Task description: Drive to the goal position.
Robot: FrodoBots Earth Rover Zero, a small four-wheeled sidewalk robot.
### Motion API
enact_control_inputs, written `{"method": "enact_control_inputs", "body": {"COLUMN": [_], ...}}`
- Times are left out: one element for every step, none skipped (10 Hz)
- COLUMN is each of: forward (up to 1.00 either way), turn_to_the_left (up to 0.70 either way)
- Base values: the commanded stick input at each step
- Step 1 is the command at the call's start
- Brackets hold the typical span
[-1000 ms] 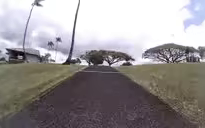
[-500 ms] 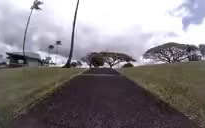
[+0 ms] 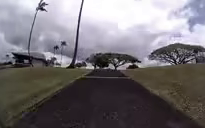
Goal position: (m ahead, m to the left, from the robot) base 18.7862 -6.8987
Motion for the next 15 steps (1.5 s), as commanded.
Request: {"method": "enact_control_inputs", "body": {"forward": [0.70,0.70,0.70,0.70,0.70,0.70,0.70,0.70,0.70,0.70,0.70,0.70,0.70,0.70,0.70], "turn_to_the_left": [0.04,0.24,0.22,0.03,0.01,0.01,0.00,-0.11,-0.24,-0.02,0.00,0.01,0.01,0.01,0.01]}}
